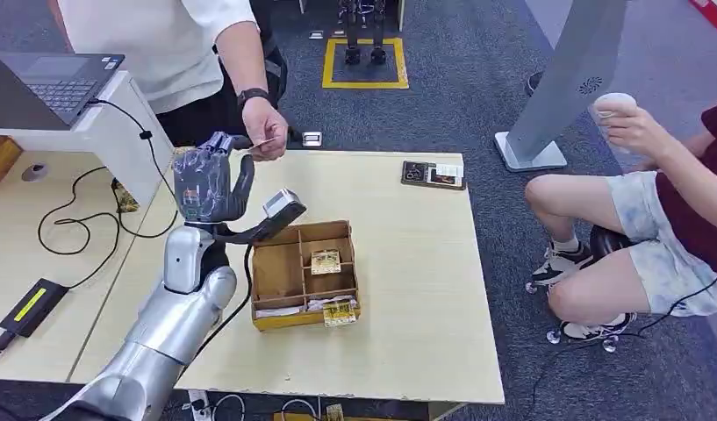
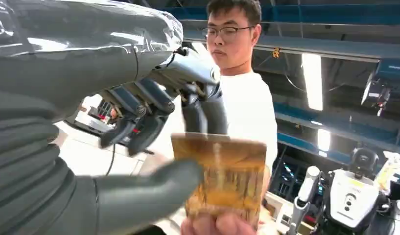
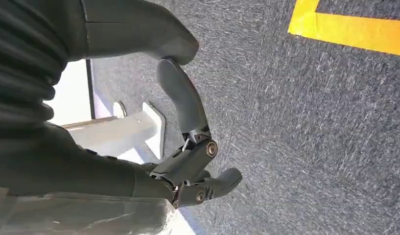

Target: Pass the card to the sensor for recognition and then transmit it.

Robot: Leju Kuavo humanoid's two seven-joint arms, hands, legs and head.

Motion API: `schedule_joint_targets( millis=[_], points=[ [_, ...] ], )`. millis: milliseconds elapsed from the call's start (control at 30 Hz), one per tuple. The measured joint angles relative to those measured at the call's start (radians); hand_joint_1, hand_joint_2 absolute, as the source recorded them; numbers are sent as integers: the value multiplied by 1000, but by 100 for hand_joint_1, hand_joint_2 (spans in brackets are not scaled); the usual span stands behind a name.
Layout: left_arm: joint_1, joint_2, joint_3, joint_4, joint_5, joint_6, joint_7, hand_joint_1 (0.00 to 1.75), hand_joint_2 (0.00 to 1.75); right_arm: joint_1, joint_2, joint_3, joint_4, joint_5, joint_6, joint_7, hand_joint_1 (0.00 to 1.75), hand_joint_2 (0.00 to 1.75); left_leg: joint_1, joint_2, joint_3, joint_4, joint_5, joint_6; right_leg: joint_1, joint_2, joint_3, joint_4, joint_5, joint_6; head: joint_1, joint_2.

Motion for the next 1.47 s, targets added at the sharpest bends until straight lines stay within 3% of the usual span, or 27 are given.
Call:
schedule_joint_targets(
  millis=[433,767,1000,1467],
  points=[
    [5,-19,-5,12,44,0,-16,0,175,12,0,5,7,-35,-5,-15,0,175,0,0,0,0,0,0,0,0,0,0,0,0,0,0],
    [84,-9,87,-62,98,1,-146,0,175,28,0,2,8,-41,-6,-5,0,175,0,0,0,0,0,0,0,0,0,0,0,0,0,0],
    [200,-12,168,-161,138,1,-233,0,175,36,0,-6,2,-54,-6,-7,0,175,0,0,-1,0,0,0,0,0,0,0,0,0,0,0],
    [396,-88,291,-352,257,2,-427,0,175,60,8,-32,-48,-59,-10,-8,0,175,0,0,0,0,0,0,0,0,0,0,0,0,0,0]
  ],
)
